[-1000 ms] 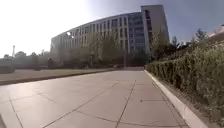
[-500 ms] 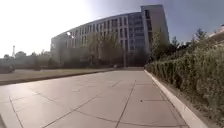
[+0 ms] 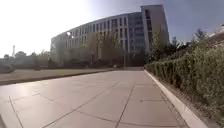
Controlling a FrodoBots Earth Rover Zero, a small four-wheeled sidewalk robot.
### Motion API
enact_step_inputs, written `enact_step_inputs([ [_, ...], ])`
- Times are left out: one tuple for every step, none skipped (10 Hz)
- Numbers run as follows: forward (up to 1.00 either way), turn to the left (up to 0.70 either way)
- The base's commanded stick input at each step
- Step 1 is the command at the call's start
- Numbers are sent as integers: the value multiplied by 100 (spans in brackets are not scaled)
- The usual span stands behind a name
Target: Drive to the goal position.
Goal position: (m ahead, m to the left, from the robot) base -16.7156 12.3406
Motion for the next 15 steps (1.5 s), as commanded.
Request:
enact_step_inputs([
  [4,0],
  [4,0],
  [4,0],
  [4,0],
  [4,0],
  [4,0],
  [4,0],
  [4,0],
  [4,0],
  [4,0],
  [4,0],
  [4,0],
  [4,0],
  [4,0],
  [4,0],
])
